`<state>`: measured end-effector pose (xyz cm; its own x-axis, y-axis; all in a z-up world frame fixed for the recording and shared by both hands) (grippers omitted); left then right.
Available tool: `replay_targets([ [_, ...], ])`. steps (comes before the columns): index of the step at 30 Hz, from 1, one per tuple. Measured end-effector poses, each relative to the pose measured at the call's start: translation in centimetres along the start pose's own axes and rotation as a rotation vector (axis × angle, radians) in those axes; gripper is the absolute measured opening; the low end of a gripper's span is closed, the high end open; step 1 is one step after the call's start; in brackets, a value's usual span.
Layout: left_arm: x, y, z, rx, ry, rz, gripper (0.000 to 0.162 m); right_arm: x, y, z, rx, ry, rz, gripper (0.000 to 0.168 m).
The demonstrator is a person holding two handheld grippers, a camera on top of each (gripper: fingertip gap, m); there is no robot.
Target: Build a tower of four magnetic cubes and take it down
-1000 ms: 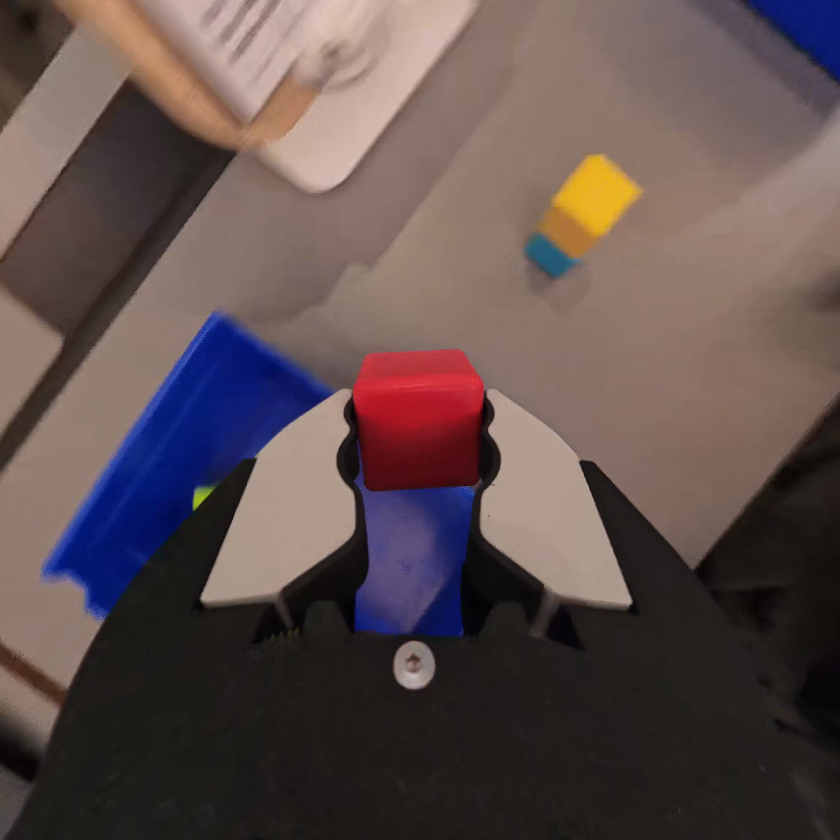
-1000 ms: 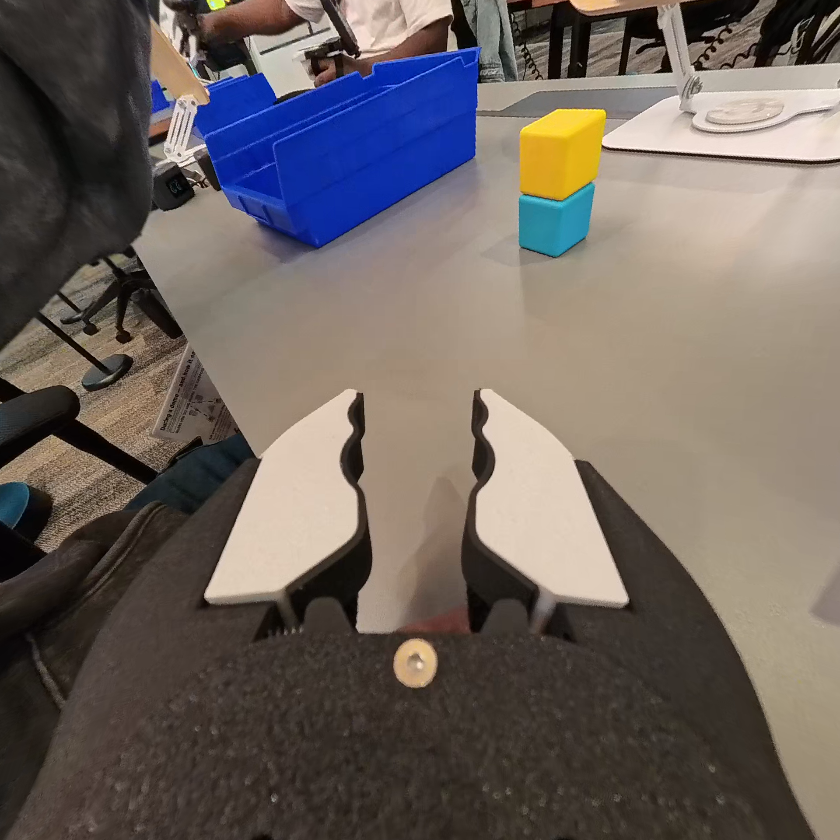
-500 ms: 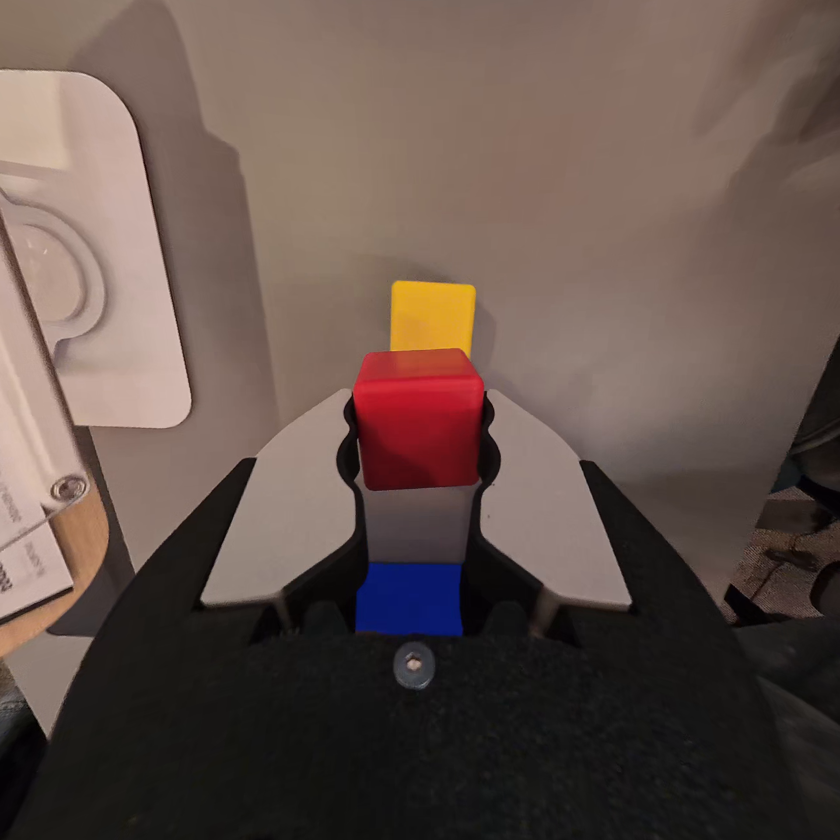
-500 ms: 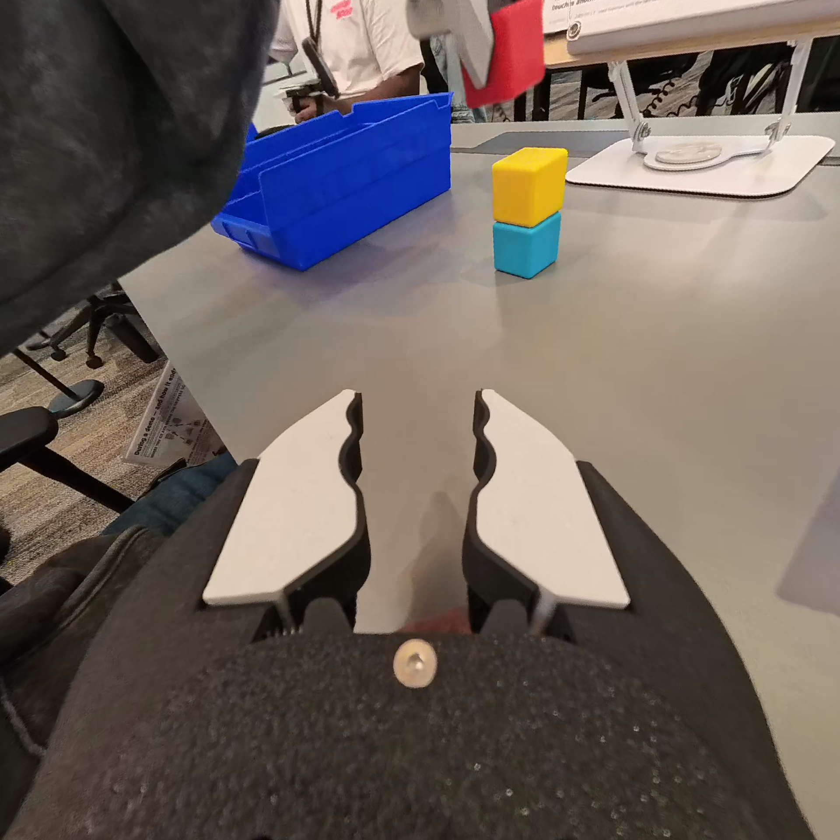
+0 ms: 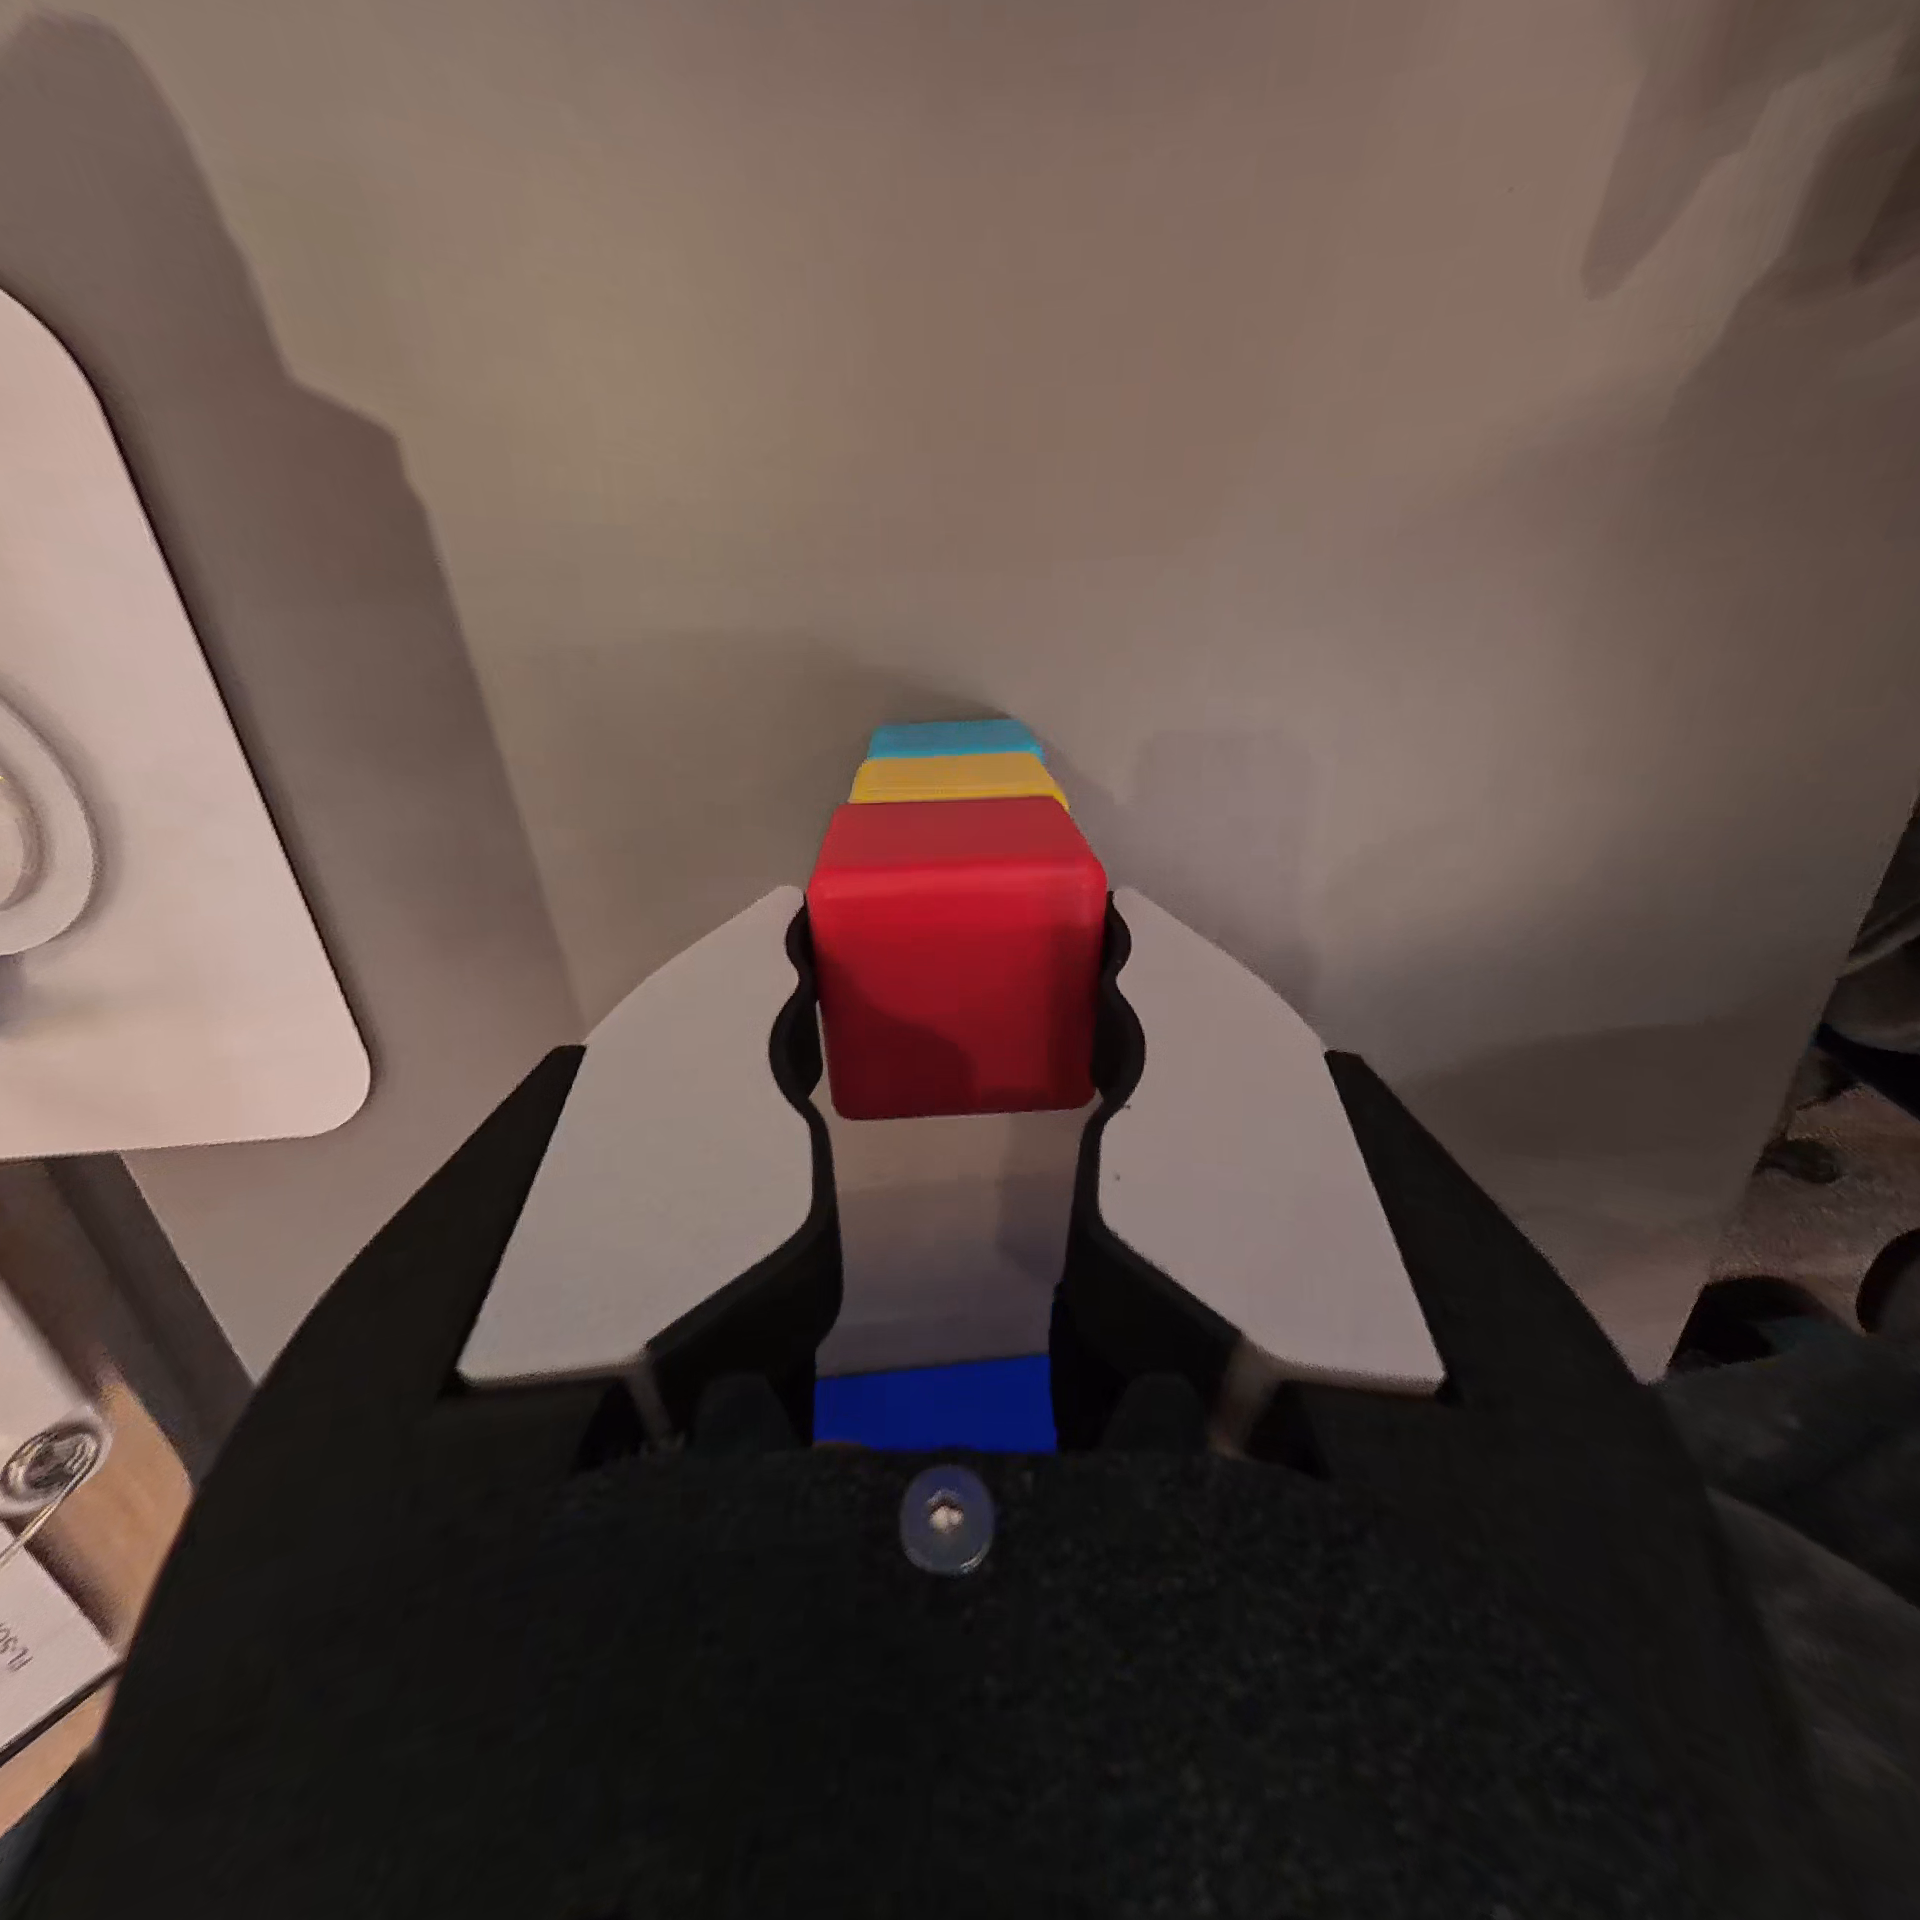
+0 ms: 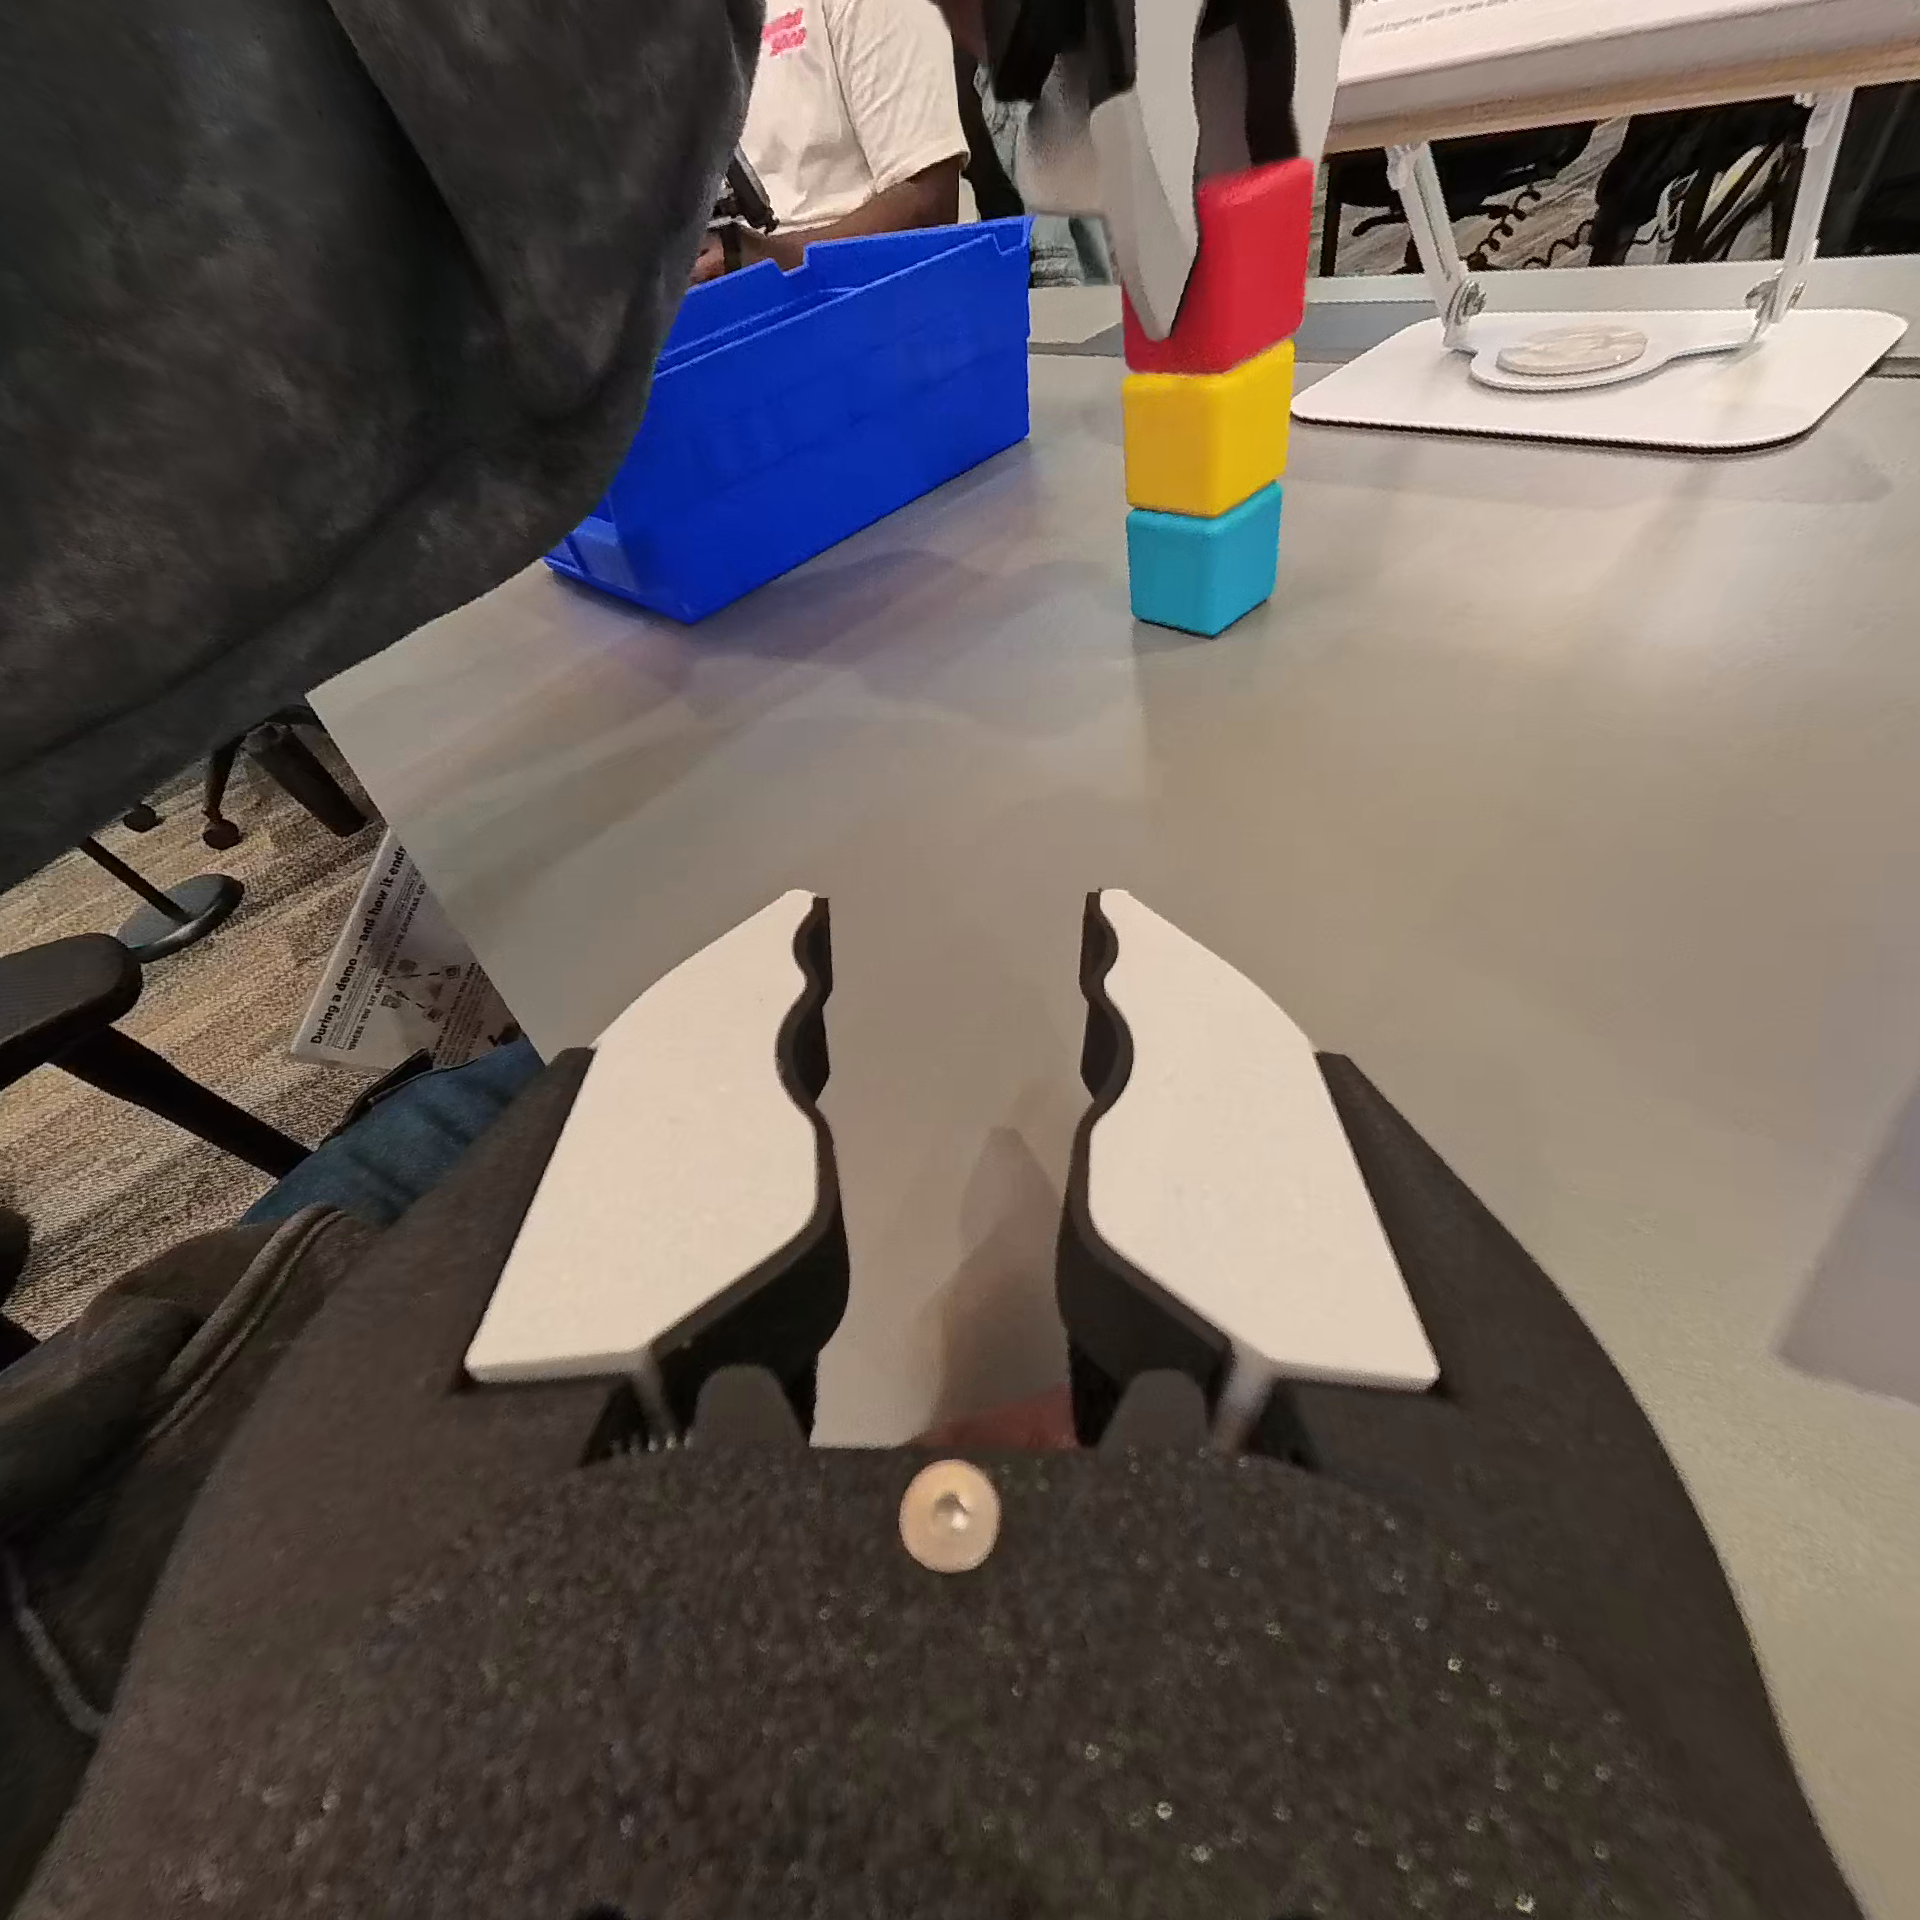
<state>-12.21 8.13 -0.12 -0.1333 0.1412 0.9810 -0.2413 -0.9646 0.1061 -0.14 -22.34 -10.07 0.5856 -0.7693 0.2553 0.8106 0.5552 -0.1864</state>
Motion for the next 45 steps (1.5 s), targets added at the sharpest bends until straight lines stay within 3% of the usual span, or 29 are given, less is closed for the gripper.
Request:
replay_targets([
  [9,-0.1,0.5,-0.1,0.002,0.011,-0.015,0.049,0.1,0.0,0.0,-0.004,0.000,0.002,0.046],
  [12,-0.4,0.6,-0.5,0.030,-0.038,0.015,0.067,0.1,0.0,0.0,-0.002,-0.002,0.002,0.046],
  [14,-0.1,1.1,-0.8,0.042,-0.026,0.019,0.069,0.1,0.0,0.0,-0.003,-0.005,0.001,0.046],
  [17,2.1,2.3,-1.5,0.065,0.072,0.063,0.082,0.1,0.0,0.0,0.000,-0.004,0.000,0.046],
  [20,6.0,4.3,-3.0,0.088,0.274,0.167,0.081,0.1,0.0,0.0,-0.001,-0.006,0.001,0.046],
  [25,10.5,9.4,-9.0,0.230,0.648,0.446,0.074,0.1,0.0,0.0,-0.001,-0.010,0.001,0.046],
  [30,10.0,14.9,-17.9,0.512,0.773,0.690,0.071,0.1,-0.1,0.0,0.006,-0.010,-0.002,0.046],
  [35,10.4,18.1,-27.4,0.851,0.930,0.714,0.069,0.0,-0.2,0.0,0.018,-0.023,-0.002,0.046],
  [39,10.9,15.6,-33.1,1.267,0.847,0.737,0.067,-0.3,-0.2,0.0,0.015,-0.055,0.011,0.045],
  [45,7.5,6.5,-34.7,1.622,0.724,0.595,0.070,-0.5,-0.1,-0.1,0.006,-0.082,0.013,0.045],
])
Point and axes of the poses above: each gripper's, where its closed fingertips meet, x back along the fingers, z out of its top, y = z × x across the jaws, the point moved 10 cm from there along x, back along the fingers, and after that the axes turned 3 degrees about -z, right-handed, at the moved point
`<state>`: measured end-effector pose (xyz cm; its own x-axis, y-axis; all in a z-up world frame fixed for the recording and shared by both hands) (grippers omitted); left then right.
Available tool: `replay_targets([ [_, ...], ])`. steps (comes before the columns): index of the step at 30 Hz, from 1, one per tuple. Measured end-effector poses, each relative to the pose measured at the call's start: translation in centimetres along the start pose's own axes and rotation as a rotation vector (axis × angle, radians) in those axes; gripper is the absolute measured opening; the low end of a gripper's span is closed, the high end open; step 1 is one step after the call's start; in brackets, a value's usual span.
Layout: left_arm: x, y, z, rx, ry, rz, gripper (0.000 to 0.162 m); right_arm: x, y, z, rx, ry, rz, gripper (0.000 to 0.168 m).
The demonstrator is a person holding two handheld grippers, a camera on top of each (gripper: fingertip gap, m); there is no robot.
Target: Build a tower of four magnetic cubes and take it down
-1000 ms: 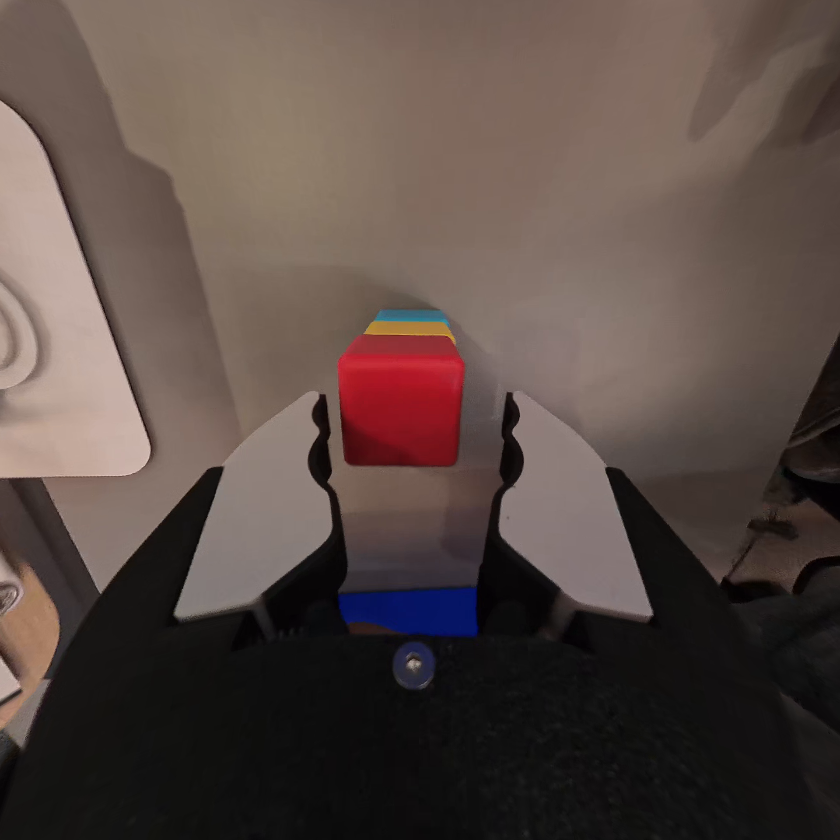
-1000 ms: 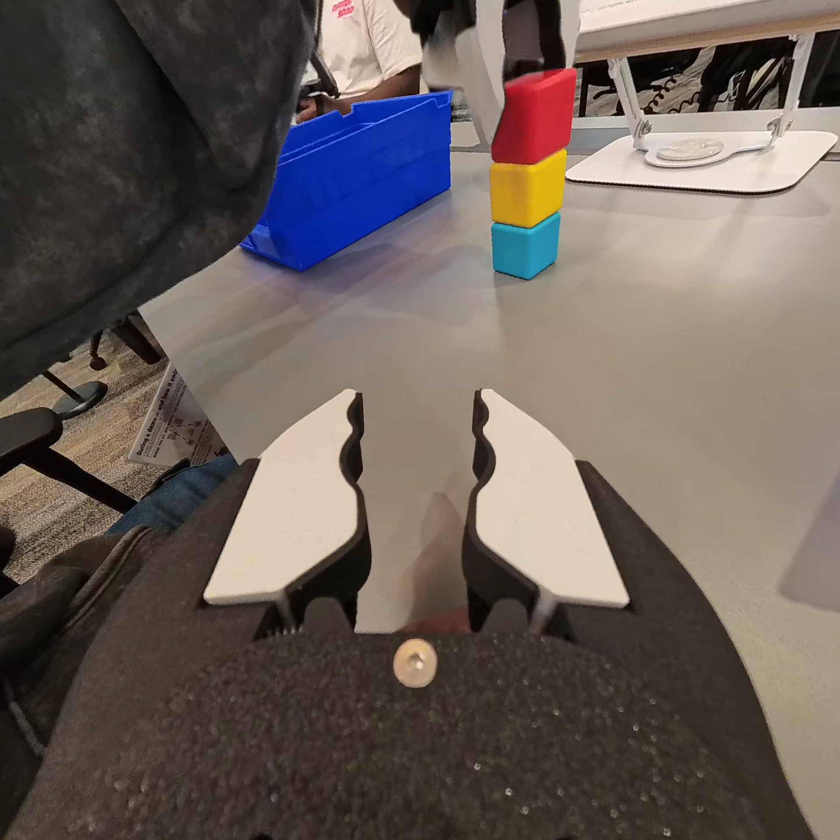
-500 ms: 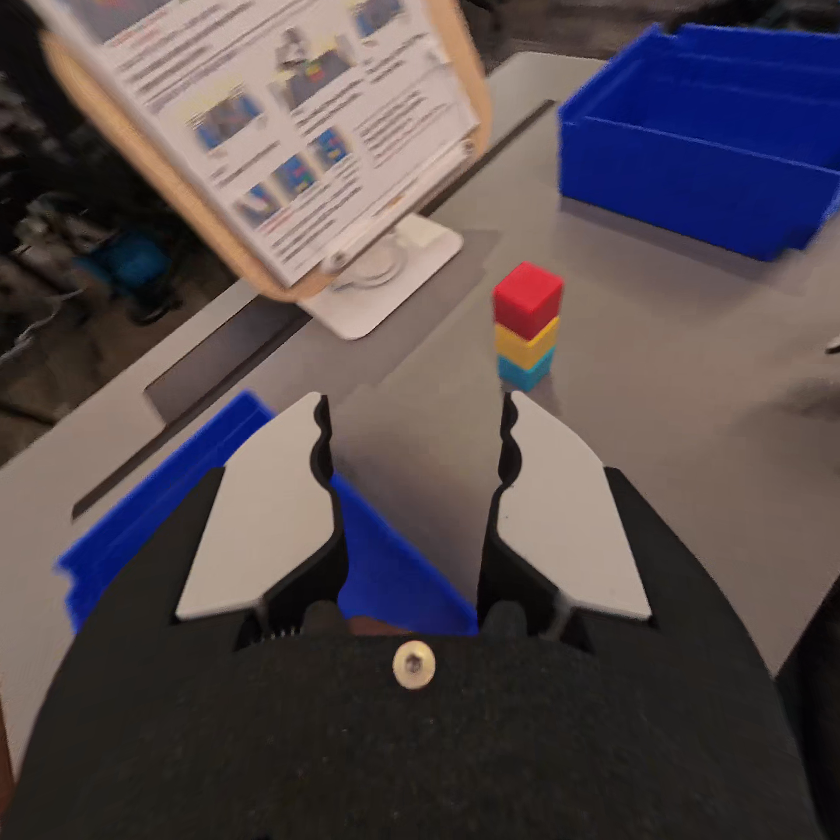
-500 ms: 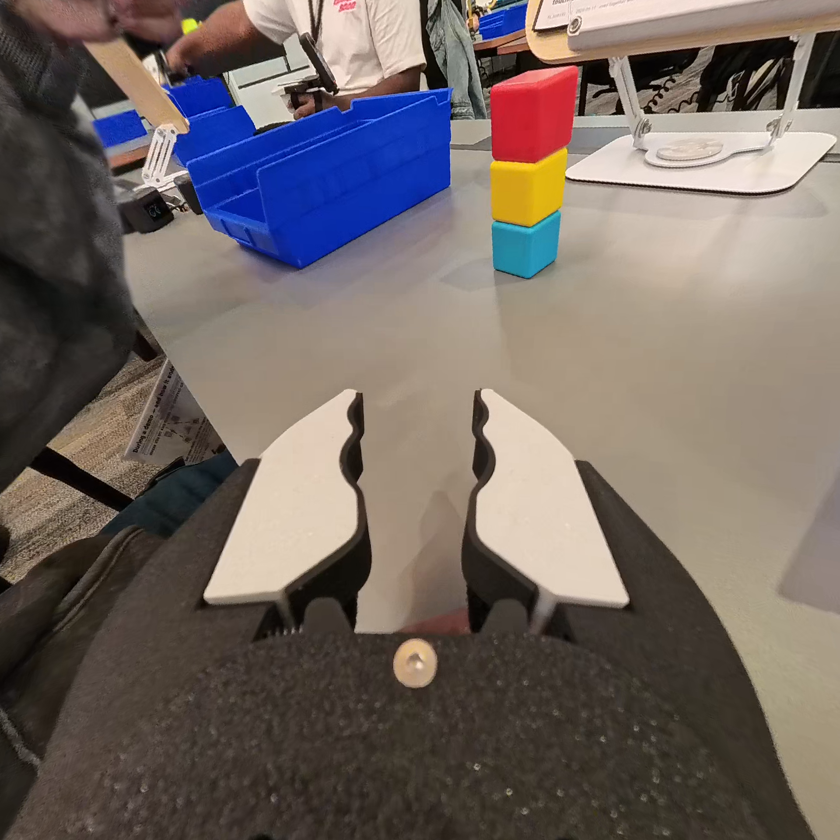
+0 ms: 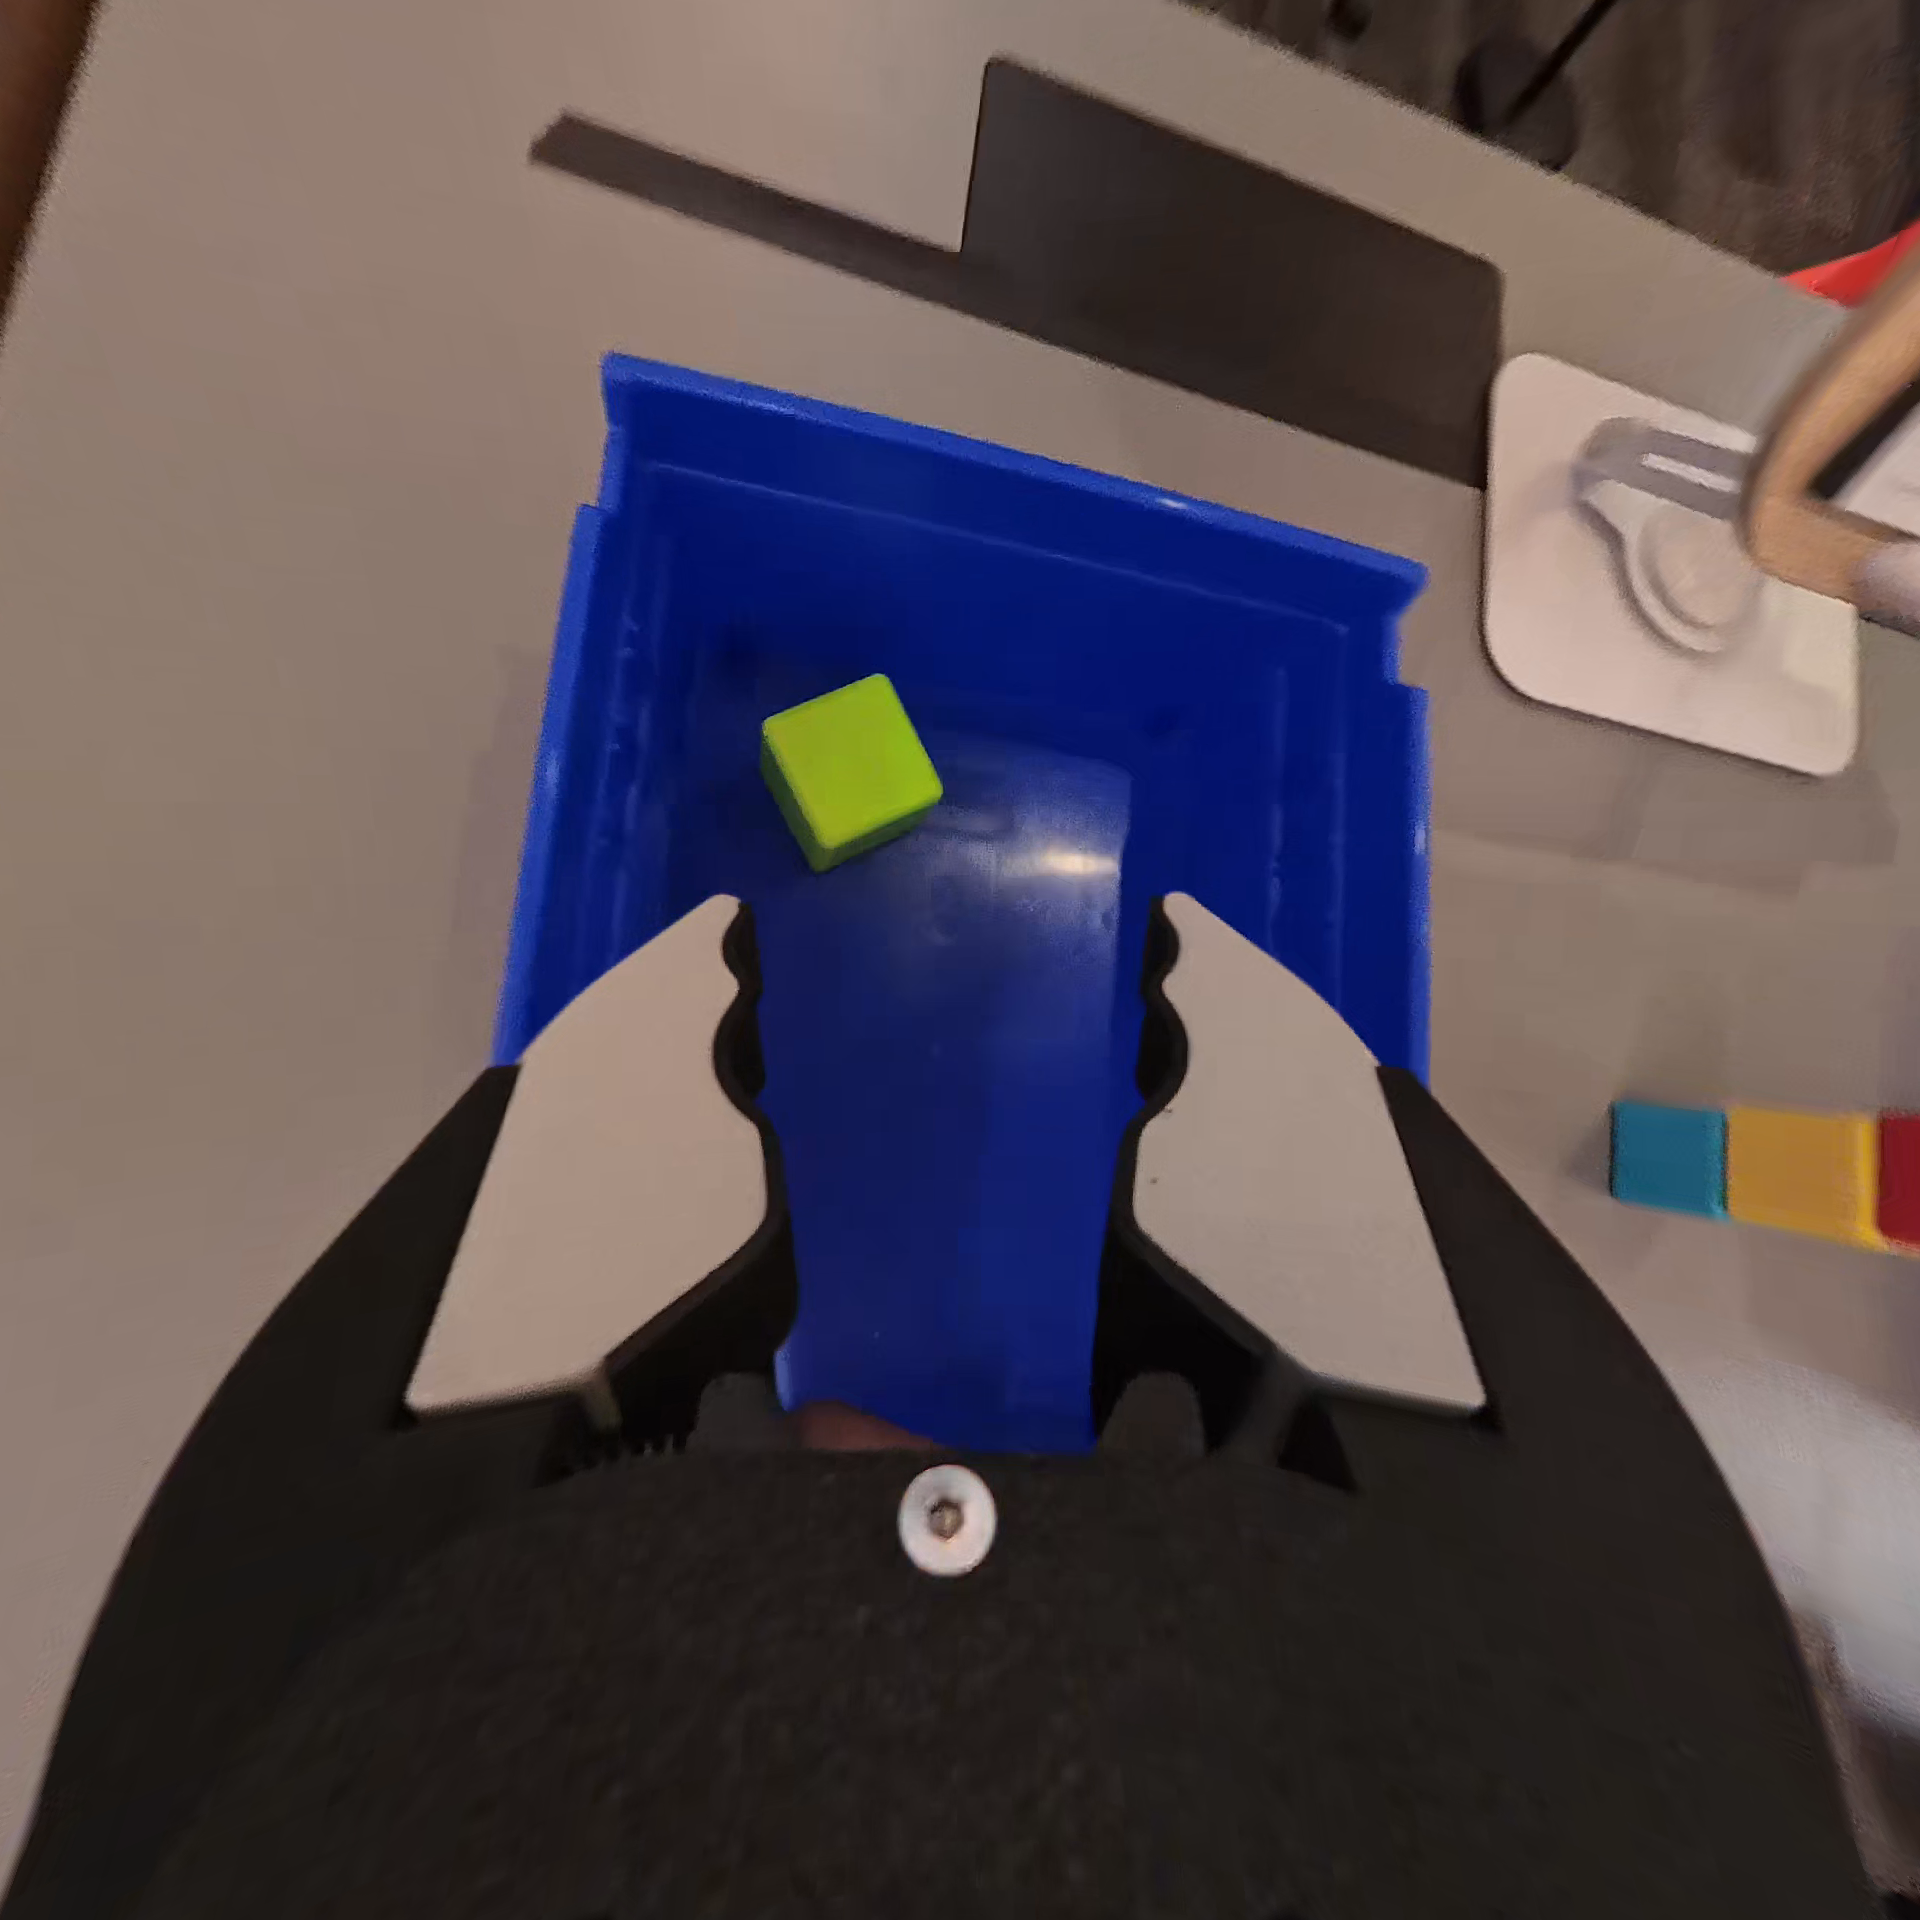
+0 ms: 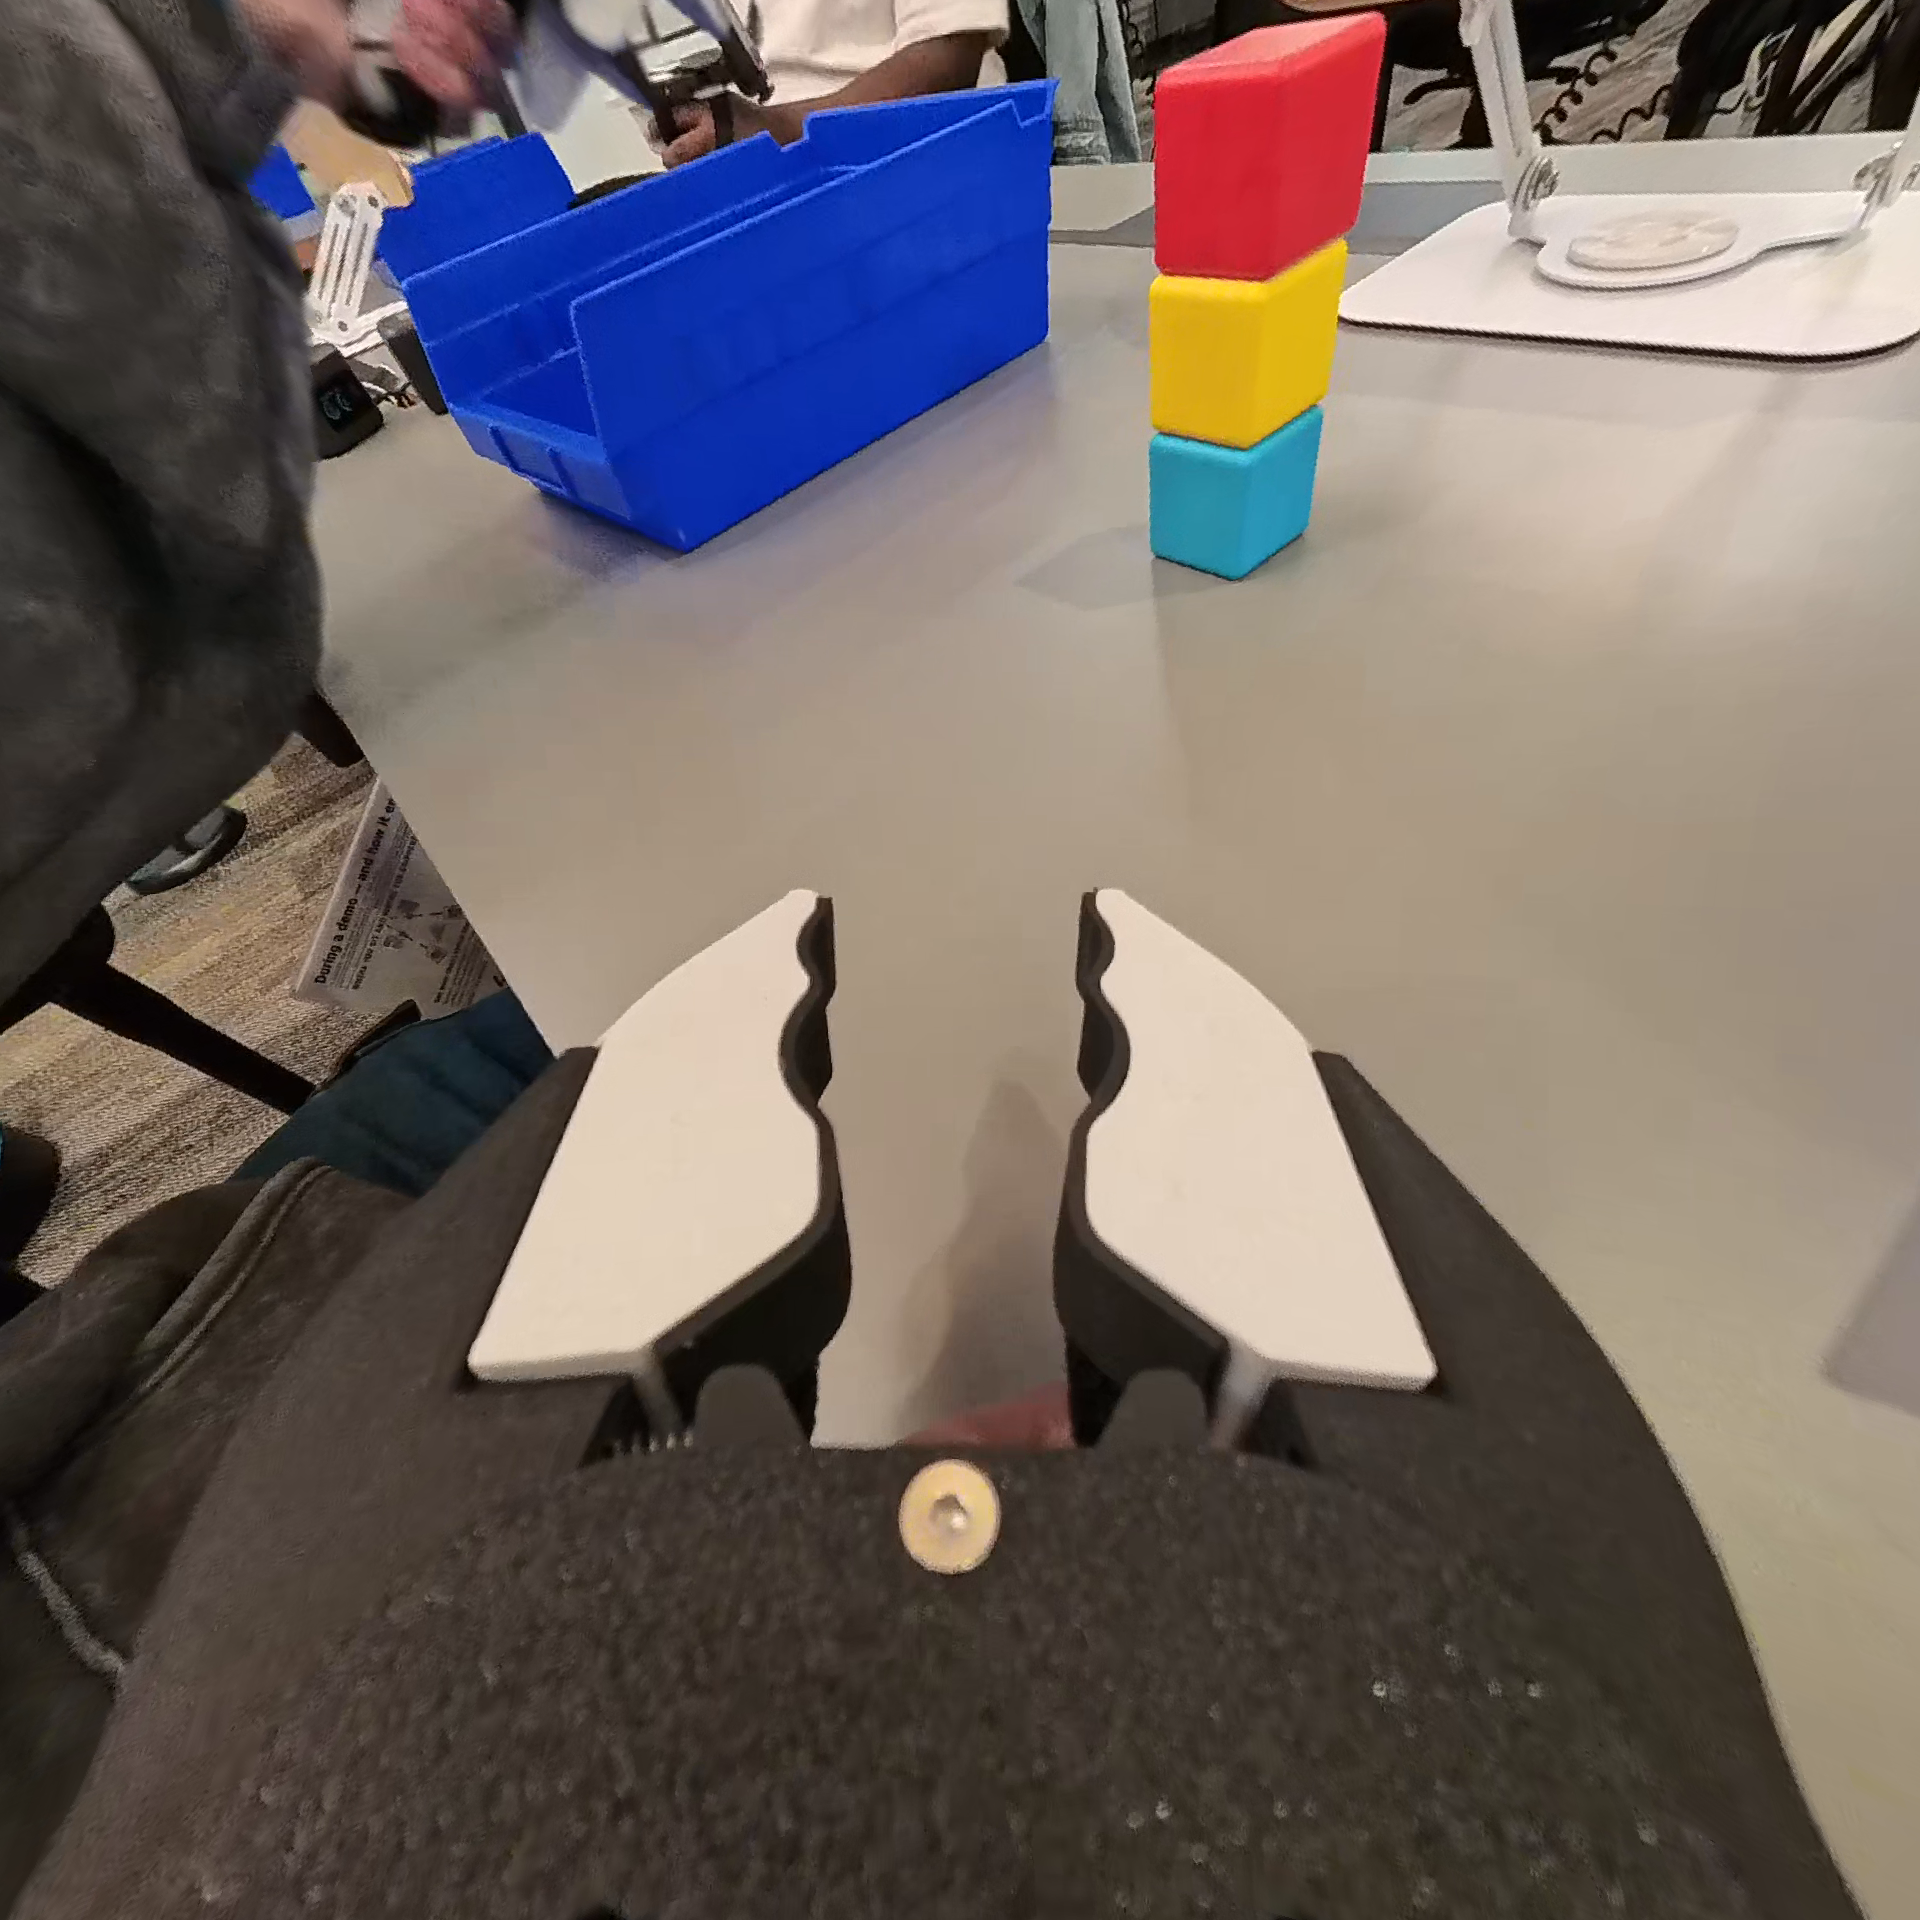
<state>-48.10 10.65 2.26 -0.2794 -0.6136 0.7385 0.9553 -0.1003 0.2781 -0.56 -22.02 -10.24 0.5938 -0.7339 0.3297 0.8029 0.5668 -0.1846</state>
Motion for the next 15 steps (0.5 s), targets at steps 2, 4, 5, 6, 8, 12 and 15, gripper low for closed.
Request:
replay_targets([
  [2,-3.3,0.0,0.9,0.044,-0.060,0.063,0.067,0.1,0.0,0.0,-0.001,0.015,0.001,0.045],
  [4,-6.0,-0.1,1.7,0.084,-0.127,0.121,0.070,0.3,0.1,0.0,-0.006,0.031,0.003,0.045],
  [5,-7.2,-0.2,2.1,0.110,-0.163,0.134,0.072,0.4,0.1,0.0,-0.010,0.036,0.004,0.045],
  [6,-8.1,-0.2,2.5,0.133,-0.200,0.141,0.075,0.4,0.1,0.0,-0.012,0.039,0.006,0.045],
  [8,-9.6,-0.2,3.1,0.137,-0.247,0.211,0.074,0.4,0.1,0.0,-0.014,0.038,0.010,0.045],
  [12,-12.2,-0.4,3.2,0.154,-0.352,0.313,0.077,0.3,0.1,0.0,-0.017,0.033,0.014,0.045],
  [15,-13.3,-0.8,3.1,0.180,-0.374,0.353,0.075,0.4,0.2,0.0,-0.021,0.037,0.019,0.045],
])
Point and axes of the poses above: each gripper's, where its closed fingertips meet, x back along the fingers, z out of its top, y = z × x across the jaws, the point moved 10 cm from there along x, back along the fingers, and after that the axes turned 3 degrees about -z, right-handed, at the moved point
